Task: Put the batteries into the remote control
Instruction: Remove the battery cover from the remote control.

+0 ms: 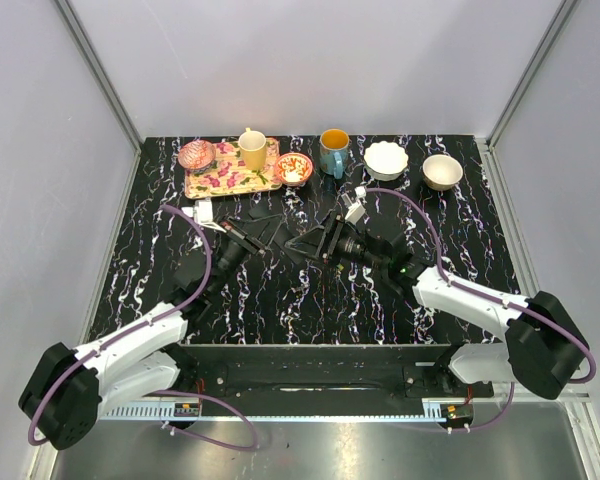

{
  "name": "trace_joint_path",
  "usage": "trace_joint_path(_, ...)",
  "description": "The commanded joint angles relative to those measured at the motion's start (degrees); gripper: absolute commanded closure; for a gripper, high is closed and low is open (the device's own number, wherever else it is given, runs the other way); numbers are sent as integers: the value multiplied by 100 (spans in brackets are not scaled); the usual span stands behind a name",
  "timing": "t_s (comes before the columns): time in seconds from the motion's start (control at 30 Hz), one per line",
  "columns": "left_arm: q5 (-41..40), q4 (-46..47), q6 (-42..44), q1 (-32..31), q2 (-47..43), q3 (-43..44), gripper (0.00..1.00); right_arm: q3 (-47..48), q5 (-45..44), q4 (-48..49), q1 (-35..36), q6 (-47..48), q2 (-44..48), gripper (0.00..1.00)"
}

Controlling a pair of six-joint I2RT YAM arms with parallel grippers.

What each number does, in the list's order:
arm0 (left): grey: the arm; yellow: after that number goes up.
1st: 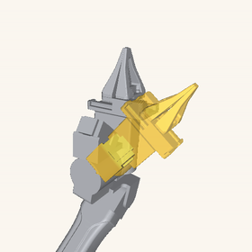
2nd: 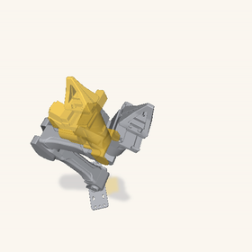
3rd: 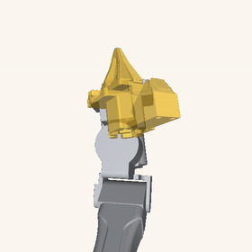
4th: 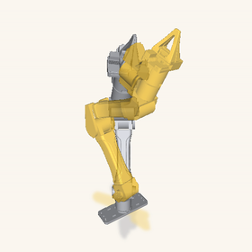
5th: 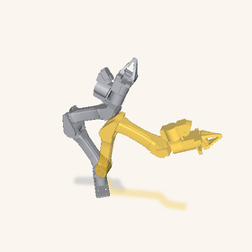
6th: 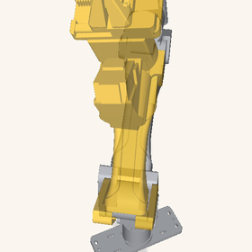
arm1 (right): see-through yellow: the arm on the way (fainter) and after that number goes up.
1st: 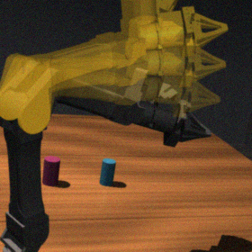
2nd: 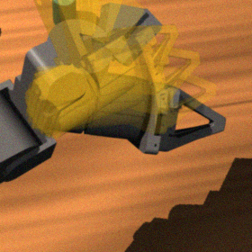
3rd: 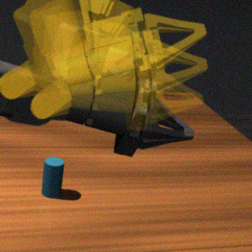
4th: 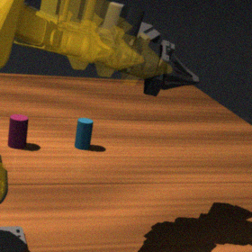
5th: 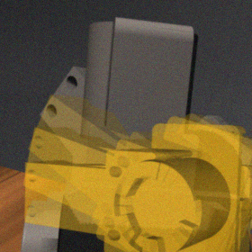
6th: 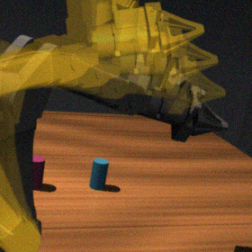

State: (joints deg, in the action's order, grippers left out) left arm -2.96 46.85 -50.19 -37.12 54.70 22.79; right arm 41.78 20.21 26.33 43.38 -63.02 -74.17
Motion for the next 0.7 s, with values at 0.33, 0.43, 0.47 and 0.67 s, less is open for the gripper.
trace_joint_path(0.33, -29, 448, 10, 21, -144, -28, 100, 76, 97, 391, -40, -166, -71, 56)
trace_joint_path(0.43, -38, 456, 18, 21, -152, -29, 100, 67, 133, 382, -48, -166, -89, 65)
trace_joint_path(0.47, -47, 448, 18, 21, -152, -29, 100, 58, 141, 373, -40, -166, -89, 67)
trace_joint_path(0.67, -38, 439, 10, 21, -144, 6, 100, 6, 168, 391, -40, -184, -89, 59)
